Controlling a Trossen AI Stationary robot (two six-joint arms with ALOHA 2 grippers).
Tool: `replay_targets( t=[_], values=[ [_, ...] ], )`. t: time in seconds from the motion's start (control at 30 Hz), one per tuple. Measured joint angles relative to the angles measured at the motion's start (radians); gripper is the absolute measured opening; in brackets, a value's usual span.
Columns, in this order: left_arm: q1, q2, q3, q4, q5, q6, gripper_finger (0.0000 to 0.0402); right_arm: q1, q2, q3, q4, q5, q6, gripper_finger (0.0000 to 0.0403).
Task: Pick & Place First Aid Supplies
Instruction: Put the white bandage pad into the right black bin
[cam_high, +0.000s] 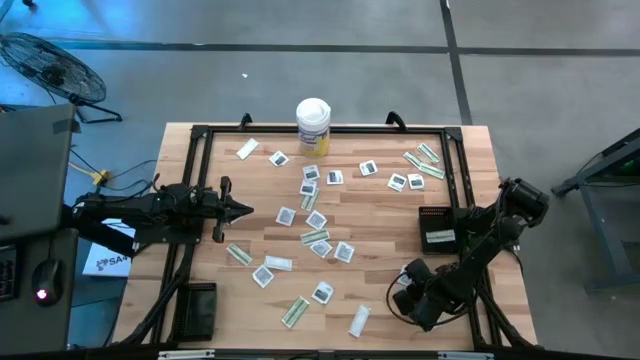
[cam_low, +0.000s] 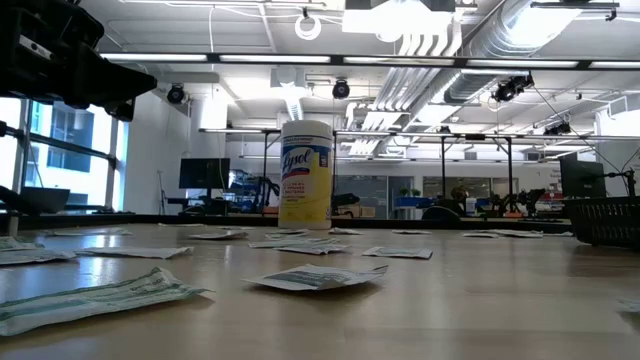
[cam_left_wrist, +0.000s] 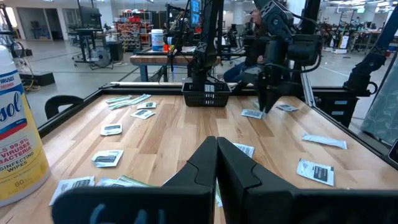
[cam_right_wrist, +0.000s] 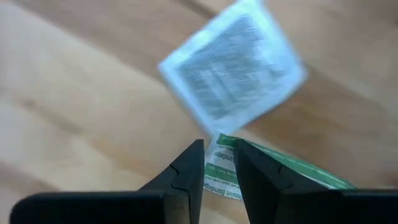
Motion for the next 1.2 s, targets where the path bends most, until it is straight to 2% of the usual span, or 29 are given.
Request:
replay_targets(
  t=[0.2,0.3,0.53,0.63,0.8,1.07,1.2],
  values=[
    [0.000,0.000,0.000,0.000,0.000,0.000,0.0001,0.000,0.004,0.070,-0.019,0.036,-0.066,0.0083],
    [0.000,0.000,0.000,0.000,0.000,0.000,0.0001,0.001,0.004,0.110,-0.118,0.036,-0.075,0.0083],
    [0.000,0.000,0.000,0.000,0.000,0.000,0.0001,0.049,0.002,0.183,-0.355,-0.088,-0.002,0.0083],
    [0.000,0.000,0.000,0.000,0.000,0.000,0.0001,0.091,0.002,0.185,-0.362,-0.116,0.030,0.0083],
    [0.000,0.000,0.000,0.000,0.000,0.000,0.0001,0.156,0.002,0.185,-0.356,-0.082,0.070,0.0083],
    [0.000,0.000,0.000,0.000,0.000,0.000,0.0001,0.172,-0.005,0.184,-0.369,-0.079,0.073,0.0083],
    [0.000,0.000,0.000,0.000,0.000,0.000,0.0001,0.183,-0.066,0.138,-0.350,-0.057,0.082,0.0083]
  ],
)
